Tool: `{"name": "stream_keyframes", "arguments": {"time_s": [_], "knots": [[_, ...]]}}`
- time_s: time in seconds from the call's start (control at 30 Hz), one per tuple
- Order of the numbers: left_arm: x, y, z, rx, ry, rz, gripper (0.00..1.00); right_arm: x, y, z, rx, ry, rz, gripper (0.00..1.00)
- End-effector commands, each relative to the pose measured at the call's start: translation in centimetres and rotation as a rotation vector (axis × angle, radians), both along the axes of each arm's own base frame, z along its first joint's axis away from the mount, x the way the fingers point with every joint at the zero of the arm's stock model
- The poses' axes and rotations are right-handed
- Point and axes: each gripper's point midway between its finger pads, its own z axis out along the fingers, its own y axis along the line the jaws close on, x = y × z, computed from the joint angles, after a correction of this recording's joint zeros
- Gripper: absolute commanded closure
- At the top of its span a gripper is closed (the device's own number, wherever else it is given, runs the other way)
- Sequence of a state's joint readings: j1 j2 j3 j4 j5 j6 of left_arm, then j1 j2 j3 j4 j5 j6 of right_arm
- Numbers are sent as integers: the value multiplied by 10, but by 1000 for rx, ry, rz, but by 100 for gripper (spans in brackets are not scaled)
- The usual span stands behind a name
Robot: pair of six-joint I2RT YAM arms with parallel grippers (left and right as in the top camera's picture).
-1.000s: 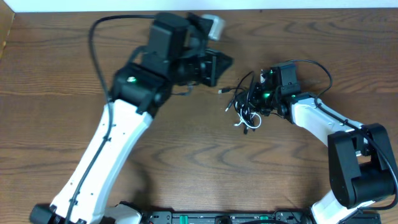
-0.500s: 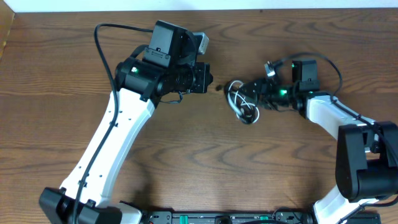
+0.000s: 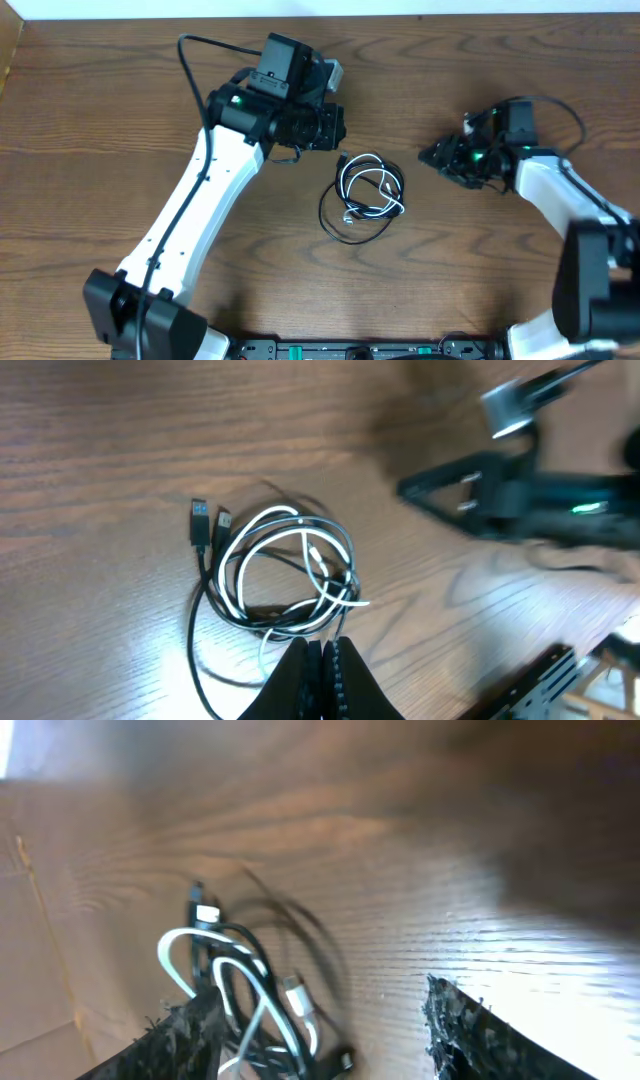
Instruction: Untangle cables
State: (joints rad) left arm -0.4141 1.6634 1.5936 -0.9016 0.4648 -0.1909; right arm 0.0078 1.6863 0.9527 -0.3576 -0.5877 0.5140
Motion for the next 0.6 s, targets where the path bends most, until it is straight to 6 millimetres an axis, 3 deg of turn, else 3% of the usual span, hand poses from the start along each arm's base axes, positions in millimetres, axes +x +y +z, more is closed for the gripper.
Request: {"name": "stream_keyframes", "arguments": {"time_s": [0.0,0.13,0.2,0.33,0.57], "knots": [[-6,-4,-17,58,-19,-128,92,6,-20,34,-64,-123,-18,37],[-15,-13,-48,119,11,-265,83,1,-39,58,-92,-184,-35,34],[-15,-19,-67,143,23,-328,73,-5,-45,63,-104,-185,-35,34],[-5,-33,-108,169,23,-418,61,-15,-47,59,-117,-156,-16,34],[22,-41,-165,206,23,-415,52,-26,-45,53,-120,-112,4,34]]}}
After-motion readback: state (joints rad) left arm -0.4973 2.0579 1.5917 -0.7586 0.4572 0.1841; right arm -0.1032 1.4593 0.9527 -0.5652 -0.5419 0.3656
